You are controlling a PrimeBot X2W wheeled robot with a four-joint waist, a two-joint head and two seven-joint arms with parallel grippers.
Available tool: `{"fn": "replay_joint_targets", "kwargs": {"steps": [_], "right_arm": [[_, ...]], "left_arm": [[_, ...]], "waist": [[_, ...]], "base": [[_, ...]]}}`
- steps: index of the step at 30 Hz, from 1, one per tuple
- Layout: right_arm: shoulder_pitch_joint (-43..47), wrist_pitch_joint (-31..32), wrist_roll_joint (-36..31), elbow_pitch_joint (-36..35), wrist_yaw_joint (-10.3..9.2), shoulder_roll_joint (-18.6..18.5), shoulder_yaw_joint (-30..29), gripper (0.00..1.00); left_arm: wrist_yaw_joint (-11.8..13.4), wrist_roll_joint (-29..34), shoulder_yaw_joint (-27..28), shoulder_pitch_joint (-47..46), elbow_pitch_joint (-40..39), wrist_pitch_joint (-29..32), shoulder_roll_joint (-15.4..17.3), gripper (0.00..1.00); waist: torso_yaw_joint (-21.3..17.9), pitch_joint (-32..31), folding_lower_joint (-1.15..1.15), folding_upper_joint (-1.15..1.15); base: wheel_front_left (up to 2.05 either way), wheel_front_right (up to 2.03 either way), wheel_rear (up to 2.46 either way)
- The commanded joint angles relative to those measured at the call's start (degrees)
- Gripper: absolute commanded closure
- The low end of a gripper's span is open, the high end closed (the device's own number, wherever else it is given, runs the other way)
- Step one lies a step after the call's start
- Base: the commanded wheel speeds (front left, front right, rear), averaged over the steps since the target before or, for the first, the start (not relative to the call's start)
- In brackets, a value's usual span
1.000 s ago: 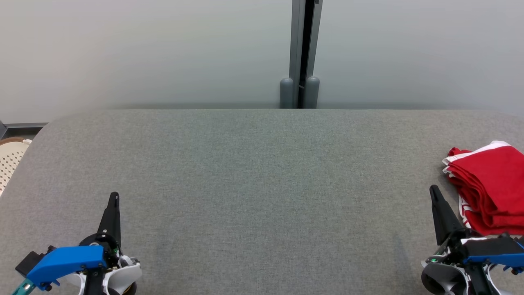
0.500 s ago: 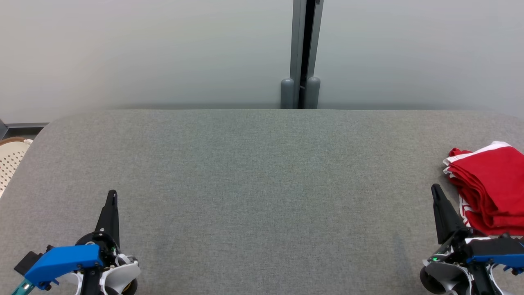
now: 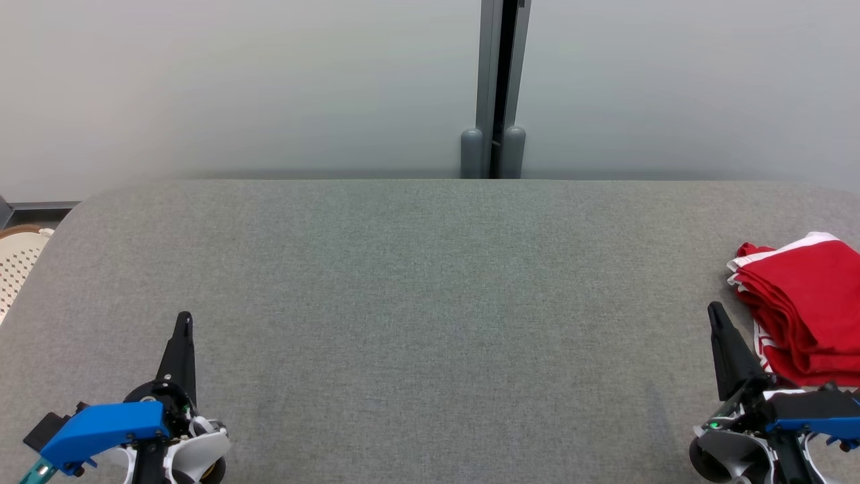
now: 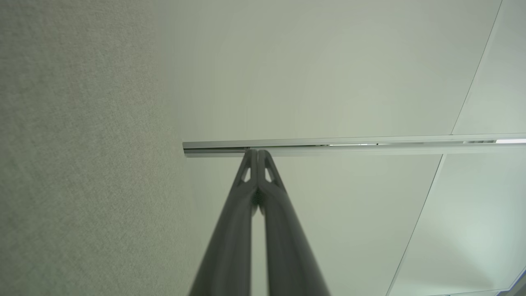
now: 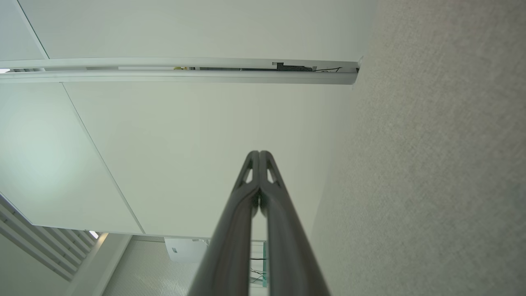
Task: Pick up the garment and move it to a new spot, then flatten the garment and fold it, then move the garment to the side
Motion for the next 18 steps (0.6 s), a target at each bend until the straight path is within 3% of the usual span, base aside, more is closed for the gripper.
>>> {"fn": "replay_joint_targets", "kwargs": {"steps": [1, 18], "right_arm": [[0.7, 0.2, 0.2, -0.2, 0.02, -0.1, -0.1, 1.00], [0.7, 0.2, 0.2, -0.2, 0.02, -0.1, -0.1, 1.00]], "left_arm": [[-0.2, -0.1, 0.1, -0.6, -0.2, 0.2, -0.1, 1.00], [-0.2, -0.1, 0.1, -0.6, -0.2, 0.2, -0.1, 1.00]], "waist": [[0.0, 0.0, 0.01, 0.00], [0.0, 0.0, 0.01, 0.00]], "base": [[0.00, 0.00, 0.00], [0.00, 0.00, 0.00]]}}
